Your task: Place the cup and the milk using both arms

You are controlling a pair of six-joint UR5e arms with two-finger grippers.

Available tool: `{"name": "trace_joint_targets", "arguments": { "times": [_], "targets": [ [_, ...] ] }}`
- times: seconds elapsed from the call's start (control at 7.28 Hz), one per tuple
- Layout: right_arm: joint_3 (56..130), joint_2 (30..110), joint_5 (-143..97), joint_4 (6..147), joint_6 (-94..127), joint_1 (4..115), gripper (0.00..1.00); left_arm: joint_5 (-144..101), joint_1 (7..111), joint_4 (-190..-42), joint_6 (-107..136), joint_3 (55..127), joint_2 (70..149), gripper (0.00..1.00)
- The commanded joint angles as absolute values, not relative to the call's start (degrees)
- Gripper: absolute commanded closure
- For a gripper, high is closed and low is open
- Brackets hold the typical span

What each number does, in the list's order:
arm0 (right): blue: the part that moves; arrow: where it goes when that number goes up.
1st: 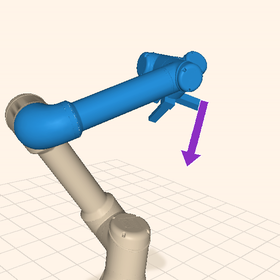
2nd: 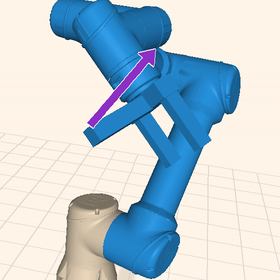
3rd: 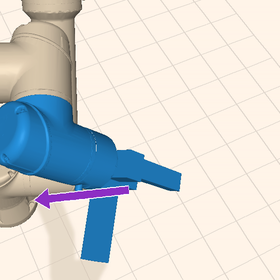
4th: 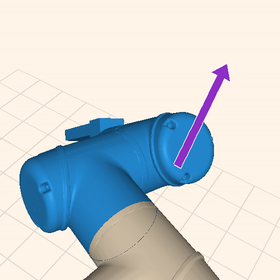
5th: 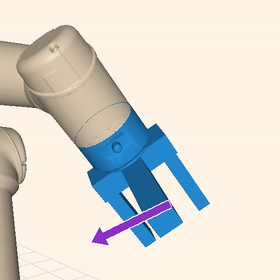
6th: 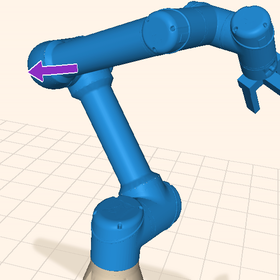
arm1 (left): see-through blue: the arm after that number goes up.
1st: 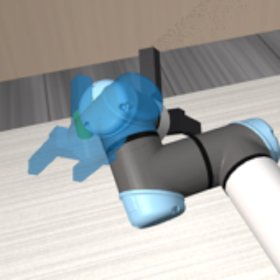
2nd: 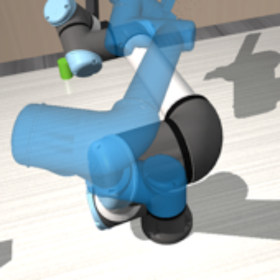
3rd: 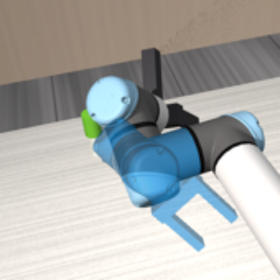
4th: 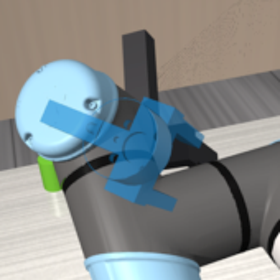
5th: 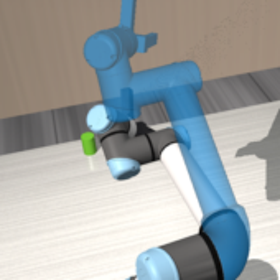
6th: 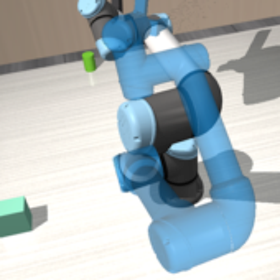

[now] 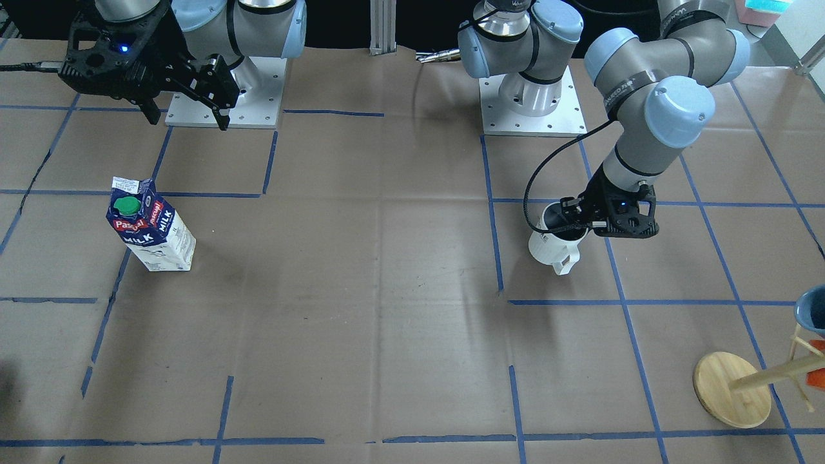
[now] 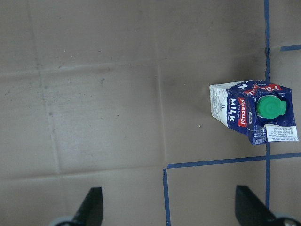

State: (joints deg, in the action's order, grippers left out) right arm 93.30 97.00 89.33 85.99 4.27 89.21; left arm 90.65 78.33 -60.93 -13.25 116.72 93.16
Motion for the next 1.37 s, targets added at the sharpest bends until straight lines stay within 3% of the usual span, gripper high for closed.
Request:
{"name": "trace_joint_targets", "arguments": {
  "times": [0.0,0.41,1.24],
  "targets": [
    [93.34,97.12,89.3,85.96,4.13,89.21,0.0,90.62,89.6,-62.67,1.8,106.92,100.33,1.0],
    [93.43,97.21,89.38,85.96,3.43,89.21,0.0,89.22,97.02,-62.14,5.78,95.83,110.53,1.0],
    [93.34,97.12,89.47,86.04,3.43,89.21,0.0,89.21,101.24,-62.4,8.0,85.88,119.26,0.99]
  ]
}}
